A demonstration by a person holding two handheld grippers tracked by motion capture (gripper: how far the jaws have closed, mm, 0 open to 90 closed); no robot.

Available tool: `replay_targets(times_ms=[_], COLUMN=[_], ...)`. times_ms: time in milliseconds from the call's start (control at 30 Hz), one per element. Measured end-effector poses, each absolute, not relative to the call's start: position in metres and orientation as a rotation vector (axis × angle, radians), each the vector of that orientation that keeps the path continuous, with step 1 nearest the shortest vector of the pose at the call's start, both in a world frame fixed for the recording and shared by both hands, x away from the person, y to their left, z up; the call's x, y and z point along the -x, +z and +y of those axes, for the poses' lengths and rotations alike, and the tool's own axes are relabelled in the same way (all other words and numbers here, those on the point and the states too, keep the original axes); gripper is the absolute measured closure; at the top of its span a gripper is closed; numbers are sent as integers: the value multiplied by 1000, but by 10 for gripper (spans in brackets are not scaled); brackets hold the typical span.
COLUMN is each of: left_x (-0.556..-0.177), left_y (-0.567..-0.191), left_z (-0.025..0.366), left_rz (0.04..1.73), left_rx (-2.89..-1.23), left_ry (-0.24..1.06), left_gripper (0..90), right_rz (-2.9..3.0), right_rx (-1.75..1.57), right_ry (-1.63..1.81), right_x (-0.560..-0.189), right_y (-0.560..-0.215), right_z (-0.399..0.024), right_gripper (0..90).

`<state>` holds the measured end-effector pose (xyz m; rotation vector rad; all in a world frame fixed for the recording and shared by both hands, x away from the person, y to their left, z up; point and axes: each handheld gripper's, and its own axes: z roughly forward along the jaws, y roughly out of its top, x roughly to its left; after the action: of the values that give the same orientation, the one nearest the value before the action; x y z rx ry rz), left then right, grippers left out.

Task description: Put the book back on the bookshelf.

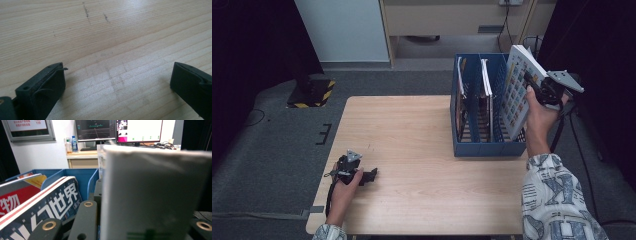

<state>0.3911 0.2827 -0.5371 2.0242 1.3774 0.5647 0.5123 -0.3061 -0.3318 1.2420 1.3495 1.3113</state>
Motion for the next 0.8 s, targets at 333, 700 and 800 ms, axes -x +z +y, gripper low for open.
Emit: replay_targets(times_ms=[333,700,800], left_x=[-391,-391,-391], left_y=[-537,-537,-537], left_z=[283,283,283], left_rz=[1377,1376,1377], left_rx=[-2025,-2026,-2025], left_ry=[567,567,567], left_gripper=[0,0,0], right_rz=[1389,1415,1419], right_rx=[-1228,-1256,-1257], right_ry=[1280,1261,1261], right_x=[-518,-524,-523], right_y=[-353,-377,-381], right_z=[-300,-297,-298], right_gripper=[739,739,739])
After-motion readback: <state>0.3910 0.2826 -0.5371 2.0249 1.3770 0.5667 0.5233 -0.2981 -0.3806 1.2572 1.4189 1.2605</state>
